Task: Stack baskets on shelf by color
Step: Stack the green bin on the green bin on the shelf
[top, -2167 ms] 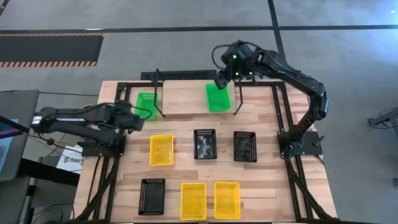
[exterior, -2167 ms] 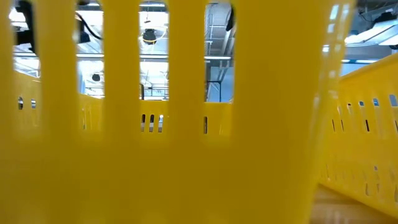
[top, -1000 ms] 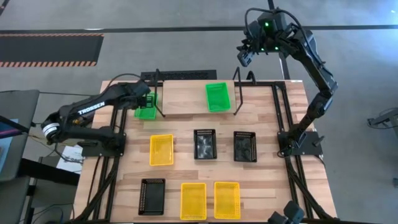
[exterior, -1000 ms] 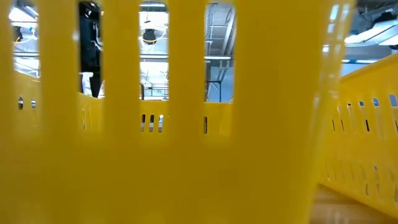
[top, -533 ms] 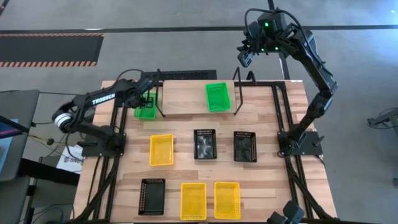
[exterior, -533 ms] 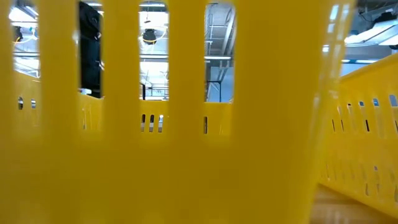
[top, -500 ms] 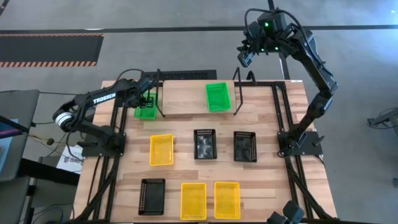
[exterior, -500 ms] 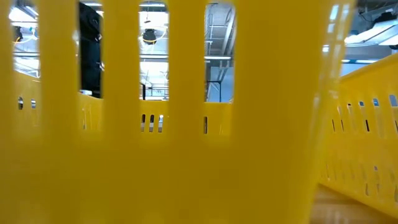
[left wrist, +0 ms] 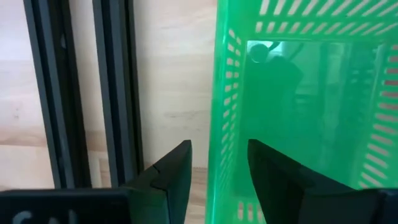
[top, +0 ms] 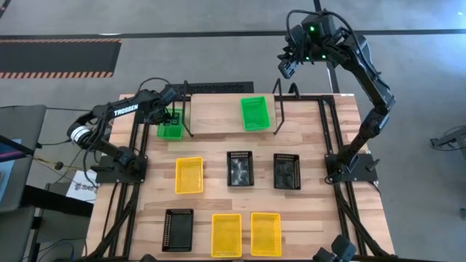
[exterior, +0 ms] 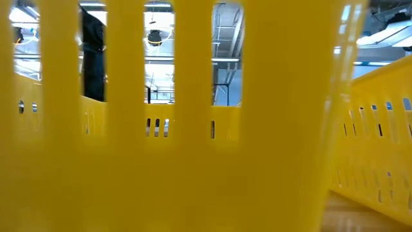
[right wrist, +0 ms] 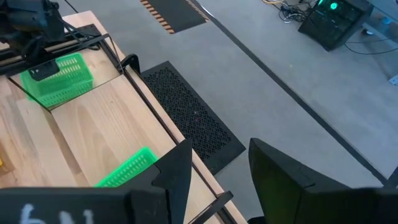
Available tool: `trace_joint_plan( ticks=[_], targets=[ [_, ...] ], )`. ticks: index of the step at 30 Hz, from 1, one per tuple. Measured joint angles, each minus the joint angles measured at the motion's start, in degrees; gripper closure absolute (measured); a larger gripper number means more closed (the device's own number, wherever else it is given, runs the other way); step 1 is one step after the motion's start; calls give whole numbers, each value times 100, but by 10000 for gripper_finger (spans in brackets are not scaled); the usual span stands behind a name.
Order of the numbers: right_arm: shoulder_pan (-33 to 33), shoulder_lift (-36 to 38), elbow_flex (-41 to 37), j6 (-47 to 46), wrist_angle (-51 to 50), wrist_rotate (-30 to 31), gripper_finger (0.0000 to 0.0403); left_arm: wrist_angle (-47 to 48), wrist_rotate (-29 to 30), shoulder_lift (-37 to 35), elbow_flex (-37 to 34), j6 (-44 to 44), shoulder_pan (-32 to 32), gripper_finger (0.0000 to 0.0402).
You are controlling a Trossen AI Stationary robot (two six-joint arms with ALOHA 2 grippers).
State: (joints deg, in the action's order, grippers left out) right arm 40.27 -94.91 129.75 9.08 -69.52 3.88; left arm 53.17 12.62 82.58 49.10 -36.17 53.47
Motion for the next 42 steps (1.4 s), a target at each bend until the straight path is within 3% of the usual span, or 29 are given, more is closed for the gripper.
trace_joint_plan(
  ticks=[5,12,23,32,42],
  targets=[
    [0,0,0,0,0,2,226,-9,-39,9,-63,246,37,296],
    [0,0,0,-3,0,2,228,35,-37,0,-63,416,92,391],
    [0,0,0,-131,-39,4,231,641,49,-287,42,512,88,400],
    [0,0,-2,-151,-112,26,231,1760,427,-1809,853,239,55,401],
    [31,2,-492,125,-70,55,244,1201,954,-4003,1541,-93,-723,401]
  ],
)
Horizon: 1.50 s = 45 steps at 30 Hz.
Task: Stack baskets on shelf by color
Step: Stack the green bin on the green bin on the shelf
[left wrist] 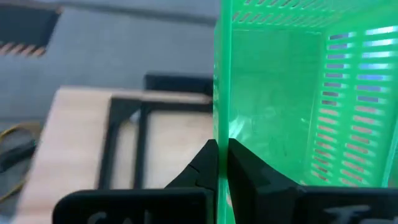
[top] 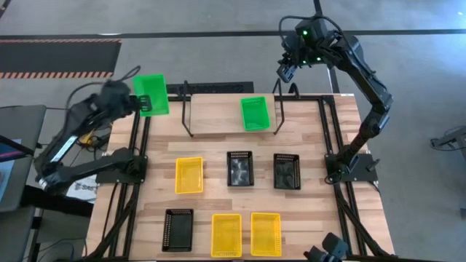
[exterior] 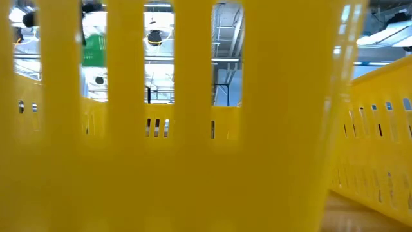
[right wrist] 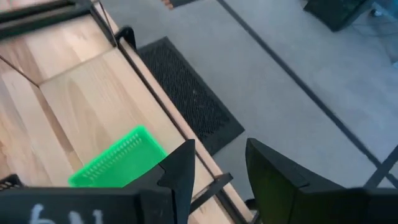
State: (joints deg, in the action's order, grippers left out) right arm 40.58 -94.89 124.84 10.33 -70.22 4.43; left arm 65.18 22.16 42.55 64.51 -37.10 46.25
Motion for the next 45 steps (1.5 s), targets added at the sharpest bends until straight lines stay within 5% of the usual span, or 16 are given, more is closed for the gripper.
trace_joint_plan(
  ticks=[7,19,22,28,38,45],
  targets=[
    [-140,-11,-418,-877,3,-176,270,-428,807,-173,-2,-1,-892,401],
    [-1646,-4,-411,-1823,452,-198,300,-3268,969,1366,-8,1378,-1672,401],
    [-2183,-9,-411,-1945,513,403,300,-3818,897,1814,-9,1530,-1703,401],
    [-3028,-383,-405,-2248,446,2686,300,-4695,207,2401,-9,1801,-1776,401],
    [-3229,-1334,-413,-4574,-1663,3744,301,-4817,52,2454,-11,2141,-1780,401],
    [-3254,-1210,-419,-4912,-1954,3752,301,-4763,-408,2454,-10,2310,-1780,401]
  ],
)
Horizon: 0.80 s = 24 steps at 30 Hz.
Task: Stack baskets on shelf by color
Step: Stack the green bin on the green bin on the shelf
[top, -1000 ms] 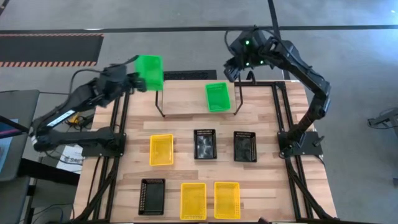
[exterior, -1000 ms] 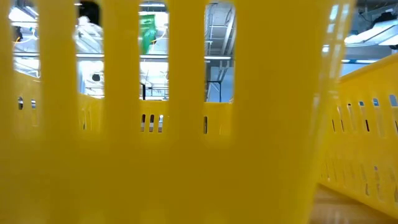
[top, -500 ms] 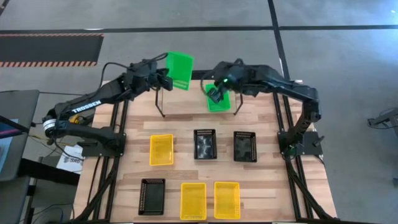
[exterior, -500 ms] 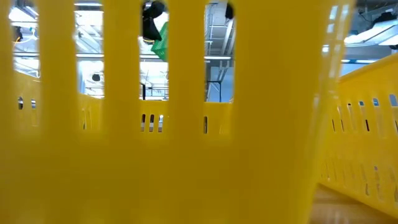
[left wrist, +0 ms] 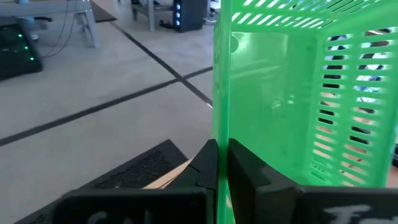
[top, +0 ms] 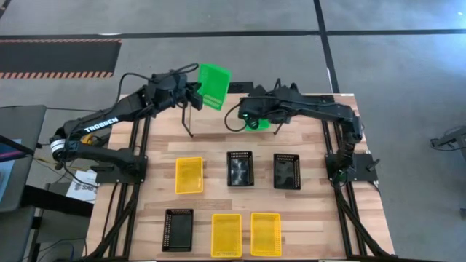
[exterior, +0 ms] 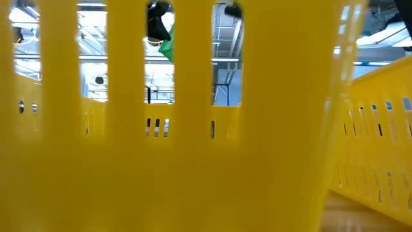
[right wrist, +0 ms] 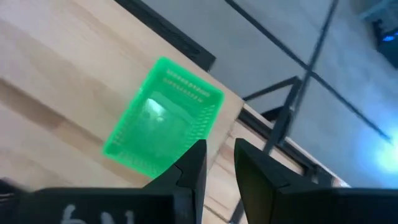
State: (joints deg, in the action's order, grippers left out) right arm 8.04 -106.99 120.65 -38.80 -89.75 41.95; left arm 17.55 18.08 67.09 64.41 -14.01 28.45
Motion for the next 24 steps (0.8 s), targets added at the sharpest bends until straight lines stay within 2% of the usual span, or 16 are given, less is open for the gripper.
trace_joint_plan(
  ticks=[6,11,14,17,20,22,24],
  targets=[
    [156,1398,10,-49,-27,2,301,159,37,0,1,-3,28,401],
    [-98,2467,-89,-160,-11,-10,301,135,296,44,1,-238,28,401],
    [-439,2987,-703,-403,1,13,301,65,542,44,1,-339,31,401],
    [-786,3455,-1896,-815,342,426,301,-139,866,44,1,-369,31,401],
    [-923,3893,-3337,-949,1502,680,302,-464,983,104,5,-371,31,401],
    [-827,4222,-4231,-646,2893,651,304,-562,979,195,5,-371,31,401],
    [-612,4519,-4976,76,4651,277,308,-710,981,329,5,-373,31,401]
  ],
)
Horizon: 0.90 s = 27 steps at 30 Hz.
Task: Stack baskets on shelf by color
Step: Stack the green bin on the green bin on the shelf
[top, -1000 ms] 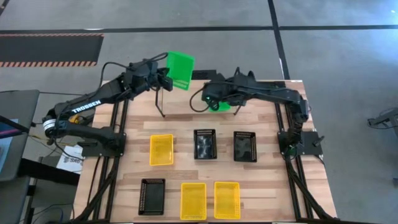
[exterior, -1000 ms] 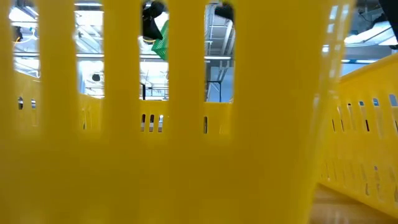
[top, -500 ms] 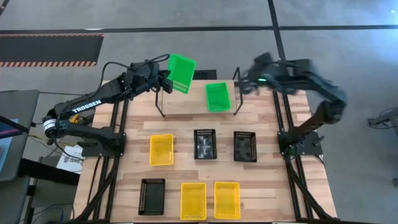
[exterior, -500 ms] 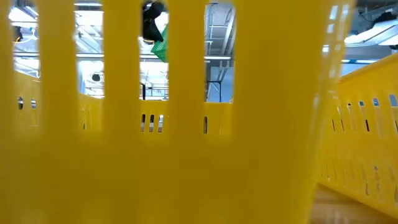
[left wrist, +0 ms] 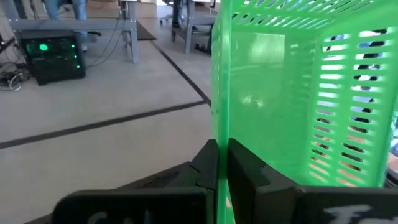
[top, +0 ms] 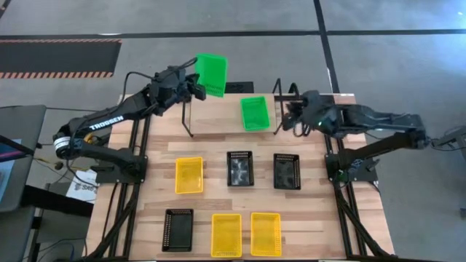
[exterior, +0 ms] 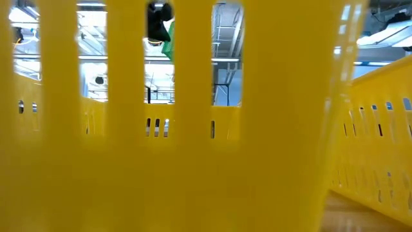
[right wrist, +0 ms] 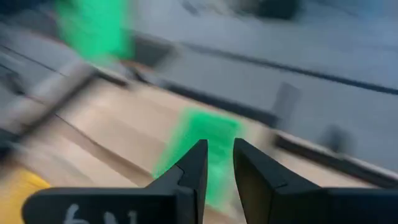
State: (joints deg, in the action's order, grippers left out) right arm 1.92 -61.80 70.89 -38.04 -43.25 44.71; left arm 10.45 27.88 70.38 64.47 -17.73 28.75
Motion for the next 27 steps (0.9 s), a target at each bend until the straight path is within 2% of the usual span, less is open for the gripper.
trace_joint_plan(
  ticks=[4,5,7,12,17,23,27],
  targets=[
    [541,83,-951,1589,3741,-1577,317,-135,-19,339,0,-2,-2,401],
    [690,13,-1029,1815,4290,-2001,319,-140,-47,409,-1,-3,-2,401],
    [930,-250,-971,2022,4809,-2464,321,-141,-66,504,-2,-9,-4,401],
    [1346,-1083,-637,1505,4590,-3038,313,-150,-273,566,-2,71,-34,401],
    [1573,-1928,-173,1214,4538,-3843,275,-147,-359,533,-2,254,-35,401],
    [1667,-2605,714,1535,3906,-4153,207,-194,-491,495,-2,376,-35,401],
    [1663,-2925,1331,1958,3214,-4164,178,-333,-511,495,-2,543,-35,401]
  ],
)
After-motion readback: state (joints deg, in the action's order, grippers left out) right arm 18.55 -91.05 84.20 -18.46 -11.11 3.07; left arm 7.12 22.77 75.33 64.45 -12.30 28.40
